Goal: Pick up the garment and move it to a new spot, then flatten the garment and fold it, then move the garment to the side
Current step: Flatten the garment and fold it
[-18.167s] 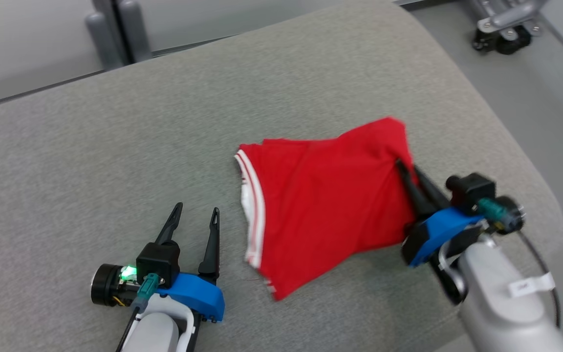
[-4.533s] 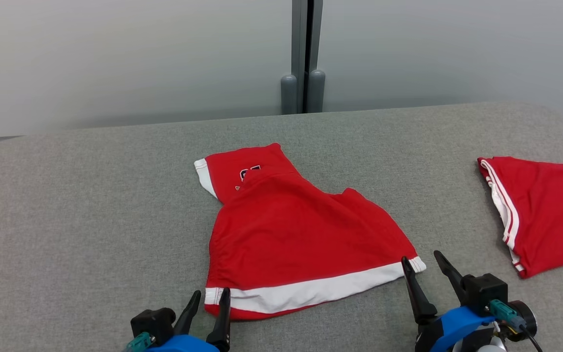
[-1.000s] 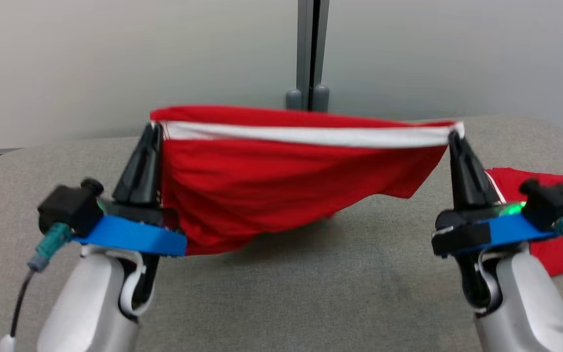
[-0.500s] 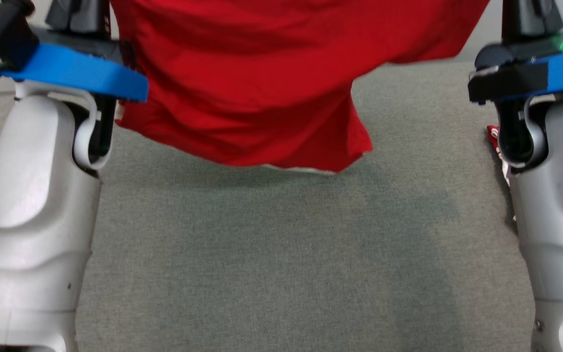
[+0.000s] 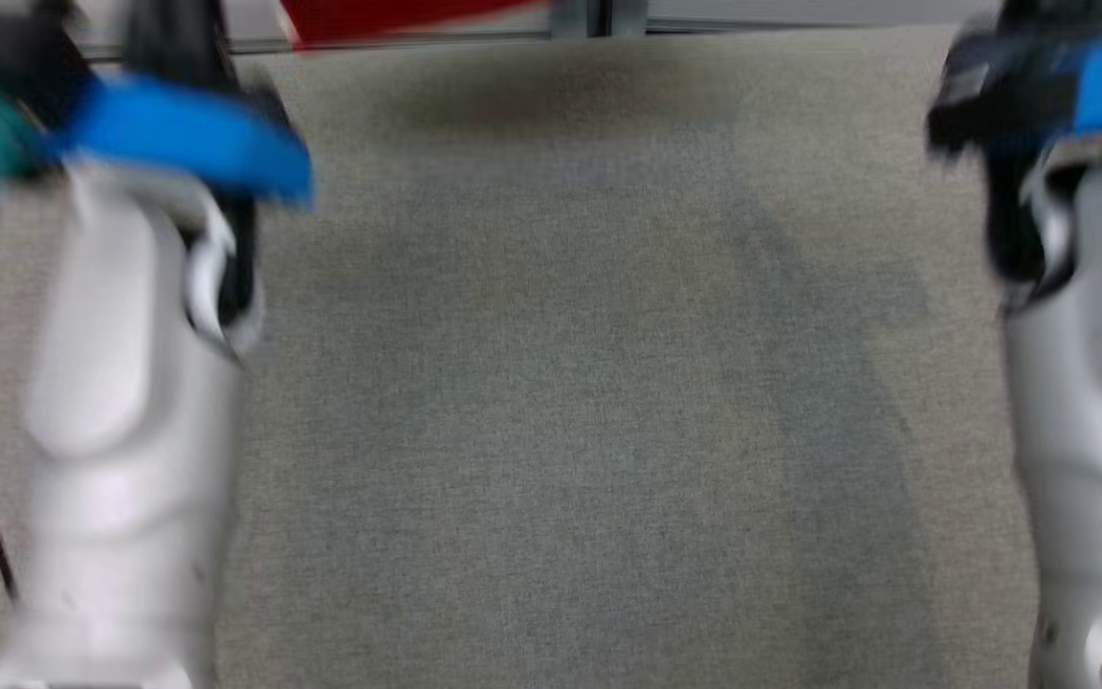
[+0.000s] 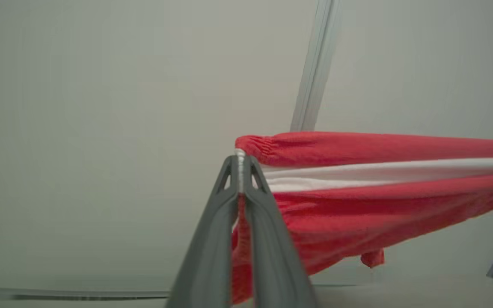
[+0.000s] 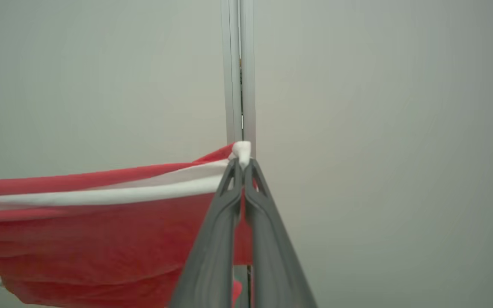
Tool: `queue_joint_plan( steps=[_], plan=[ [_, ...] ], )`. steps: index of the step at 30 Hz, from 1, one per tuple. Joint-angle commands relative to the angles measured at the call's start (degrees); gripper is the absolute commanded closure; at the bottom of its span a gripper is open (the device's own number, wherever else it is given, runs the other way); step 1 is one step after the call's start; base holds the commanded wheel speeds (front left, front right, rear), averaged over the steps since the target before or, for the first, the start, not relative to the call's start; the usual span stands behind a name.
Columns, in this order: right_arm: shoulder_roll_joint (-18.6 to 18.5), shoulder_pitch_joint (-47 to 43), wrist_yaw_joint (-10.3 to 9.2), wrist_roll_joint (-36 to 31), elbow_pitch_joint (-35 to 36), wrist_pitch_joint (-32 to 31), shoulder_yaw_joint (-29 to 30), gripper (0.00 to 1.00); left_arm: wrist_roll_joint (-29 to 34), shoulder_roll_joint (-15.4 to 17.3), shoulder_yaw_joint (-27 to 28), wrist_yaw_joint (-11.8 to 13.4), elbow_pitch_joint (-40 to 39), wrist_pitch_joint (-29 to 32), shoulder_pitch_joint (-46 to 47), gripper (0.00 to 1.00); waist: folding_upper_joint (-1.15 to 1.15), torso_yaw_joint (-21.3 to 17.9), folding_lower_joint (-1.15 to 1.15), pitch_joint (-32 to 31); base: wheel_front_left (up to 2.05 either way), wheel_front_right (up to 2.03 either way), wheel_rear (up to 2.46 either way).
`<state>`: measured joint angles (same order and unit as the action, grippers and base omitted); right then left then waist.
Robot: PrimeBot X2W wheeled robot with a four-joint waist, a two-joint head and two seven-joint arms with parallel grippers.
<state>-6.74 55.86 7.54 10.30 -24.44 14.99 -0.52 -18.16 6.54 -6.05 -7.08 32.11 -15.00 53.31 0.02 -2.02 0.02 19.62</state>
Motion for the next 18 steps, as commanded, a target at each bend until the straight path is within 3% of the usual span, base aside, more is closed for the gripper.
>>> queue_joint_plan(
  steps=[1,10,18],
  plan=[
    [-0.2,-4.8,-0.09,1.3,0.3,0.3,0.9,1.00,-0.9,-0.5,0.8,-0.1,1.4,-0.2,-4.0,1.00,-0.02,-0.4,-0.02,-1.2,0.00,0.00,0.00],
    [1.5,-35.3,-0.12,4.2,-1.9,0.3,2.2,1.00,-6.5,-3.2,-4.1,-0.2,8.3,-0.2,-29.0,1.00,-0.02,-1.4,-0.02,-7.3,0.00,0.00,0.00],
    [2.6,-48.9,-0.13,5.5,-2.4,0.3,2.5,1.00,-11.0,-3.2,-6.1,-0.2,8.3,-0.2,-42.1,1.00,-0.02,-1.8,-0.02,-14.5,0.00,0.00,0.00]
  ],
)
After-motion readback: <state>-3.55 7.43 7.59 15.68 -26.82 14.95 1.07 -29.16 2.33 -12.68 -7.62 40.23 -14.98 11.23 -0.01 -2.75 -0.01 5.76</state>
